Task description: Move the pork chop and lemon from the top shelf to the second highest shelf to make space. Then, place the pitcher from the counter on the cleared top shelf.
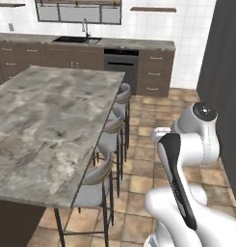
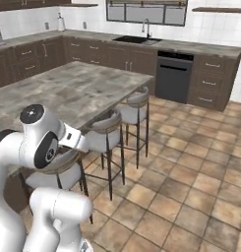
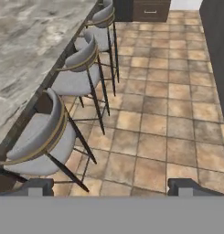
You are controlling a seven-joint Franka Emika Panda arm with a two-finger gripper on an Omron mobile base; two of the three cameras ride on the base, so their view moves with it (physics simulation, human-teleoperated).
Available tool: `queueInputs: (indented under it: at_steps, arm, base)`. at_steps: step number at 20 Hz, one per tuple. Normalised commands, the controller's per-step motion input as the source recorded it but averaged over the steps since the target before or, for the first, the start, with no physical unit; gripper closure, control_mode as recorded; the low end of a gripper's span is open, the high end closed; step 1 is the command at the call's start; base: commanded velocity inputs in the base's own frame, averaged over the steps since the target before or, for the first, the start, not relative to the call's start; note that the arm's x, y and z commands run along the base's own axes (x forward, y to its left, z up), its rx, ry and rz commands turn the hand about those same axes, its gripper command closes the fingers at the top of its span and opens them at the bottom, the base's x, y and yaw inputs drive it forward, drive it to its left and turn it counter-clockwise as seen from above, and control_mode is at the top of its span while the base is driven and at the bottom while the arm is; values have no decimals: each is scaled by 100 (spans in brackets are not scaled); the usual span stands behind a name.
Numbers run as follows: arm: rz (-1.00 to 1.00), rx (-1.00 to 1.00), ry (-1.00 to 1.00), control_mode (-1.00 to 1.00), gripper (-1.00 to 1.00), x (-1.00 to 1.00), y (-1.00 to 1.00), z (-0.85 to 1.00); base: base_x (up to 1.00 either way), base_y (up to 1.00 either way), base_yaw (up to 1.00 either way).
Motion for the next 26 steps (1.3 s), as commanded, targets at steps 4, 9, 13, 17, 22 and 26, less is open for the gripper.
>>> queueInputs:
  at_steps: [4,9,13,17,22,26]
  arm:
    - [0,0,0,100,-100,0,0,0]
    - [0,0,0,100,-100,0,0,0]
    - [0,0,0,100,-100,0,0,0]
    - [0,0,0,100,-100,0,0,0]
    - [0,0,0,100,-100,0,0,0]
    - [0,0,0,100,-100,0,0,0]
  base:
    - [34,-95,-6]
    - [75,-53,-1]
    - [100,-23,-6]
    - [100,-10,-18]
    - [100,-13,-26]
    - [100,-2,-45]
